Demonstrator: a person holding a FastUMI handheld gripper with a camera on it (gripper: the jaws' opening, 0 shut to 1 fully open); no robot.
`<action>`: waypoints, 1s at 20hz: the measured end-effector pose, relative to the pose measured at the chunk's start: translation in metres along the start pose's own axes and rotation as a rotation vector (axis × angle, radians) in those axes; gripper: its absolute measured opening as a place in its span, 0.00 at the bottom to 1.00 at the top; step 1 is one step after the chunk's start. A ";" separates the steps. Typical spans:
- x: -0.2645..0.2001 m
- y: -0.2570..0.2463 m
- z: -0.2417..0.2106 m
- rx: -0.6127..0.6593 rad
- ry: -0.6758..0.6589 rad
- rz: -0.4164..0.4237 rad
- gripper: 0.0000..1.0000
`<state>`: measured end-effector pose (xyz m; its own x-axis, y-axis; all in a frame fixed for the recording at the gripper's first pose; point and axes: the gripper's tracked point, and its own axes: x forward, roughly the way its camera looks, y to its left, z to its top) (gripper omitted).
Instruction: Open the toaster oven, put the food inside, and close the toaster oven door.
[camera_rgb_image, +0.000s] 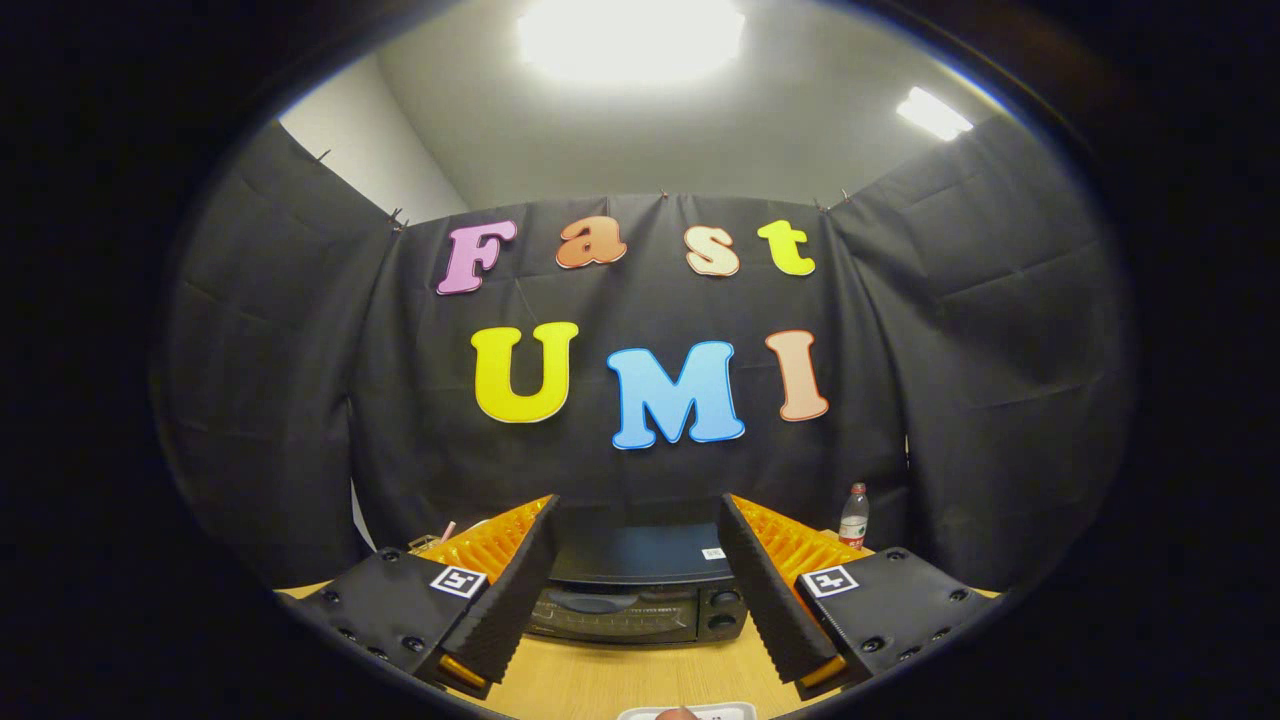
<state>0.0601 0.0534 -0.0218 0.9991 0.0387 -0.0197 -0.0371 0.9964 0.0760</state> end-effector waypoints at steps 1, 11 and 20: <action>0.009 0.005 -0.005 0.006 0.007 0.008 0.98; 0.087 0.032 -0.074 0.014 0.119 0.060 0.99; 0.126 0.046 -0.137 0.003 0.232 0.086 0.99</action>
<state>0.1816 0.1140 -0.1570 0.9603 0.1399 -0.2413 -0.1214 0.9885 0.0901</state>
